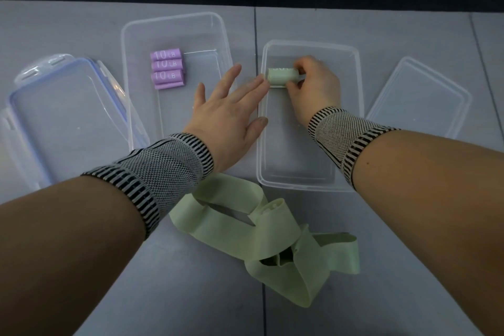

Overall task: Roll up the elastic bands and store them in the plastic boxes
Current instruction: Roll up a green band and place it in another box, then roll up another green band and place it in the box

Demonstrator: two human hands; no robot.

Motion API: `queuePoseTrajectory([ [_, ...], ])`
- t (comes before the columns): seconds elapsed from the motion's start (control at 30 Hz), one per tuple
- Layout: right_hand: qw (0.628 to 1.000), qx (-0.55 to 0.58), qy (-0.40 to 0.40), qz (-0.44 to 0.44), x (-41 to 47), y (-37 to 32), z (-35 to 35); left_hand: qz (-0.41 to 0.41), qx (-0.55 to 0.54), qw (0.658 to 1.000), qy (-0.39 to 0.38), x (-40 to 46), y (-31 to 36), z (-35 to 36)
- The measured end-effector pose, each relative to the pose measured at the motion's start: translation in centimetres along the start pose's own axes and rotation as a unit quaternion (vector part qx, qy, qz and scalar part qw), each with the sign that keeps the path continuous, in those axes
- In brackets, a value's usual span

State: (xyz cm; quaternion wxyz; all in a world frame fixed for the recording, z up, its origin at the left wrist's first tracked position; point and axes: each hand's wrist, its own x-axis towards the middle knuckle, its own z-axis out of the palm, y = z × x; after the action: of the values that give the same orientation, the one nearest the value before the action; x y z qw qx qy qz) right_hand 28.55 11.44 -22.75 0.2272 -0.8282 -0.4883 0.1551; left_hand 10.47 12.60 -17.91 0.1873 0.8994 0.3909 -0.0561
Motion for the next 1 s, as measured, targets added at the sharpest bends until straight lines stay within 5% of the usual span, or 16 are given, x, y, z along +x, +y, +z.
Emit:
queuePoseTrajectory([
  [1.0,0.986,0.14,-0.002,0.091,-2.8,-1.0,-2.1,-0.002,-0.006,1.0,0.024,-0.6,0.6,-0.4],
])
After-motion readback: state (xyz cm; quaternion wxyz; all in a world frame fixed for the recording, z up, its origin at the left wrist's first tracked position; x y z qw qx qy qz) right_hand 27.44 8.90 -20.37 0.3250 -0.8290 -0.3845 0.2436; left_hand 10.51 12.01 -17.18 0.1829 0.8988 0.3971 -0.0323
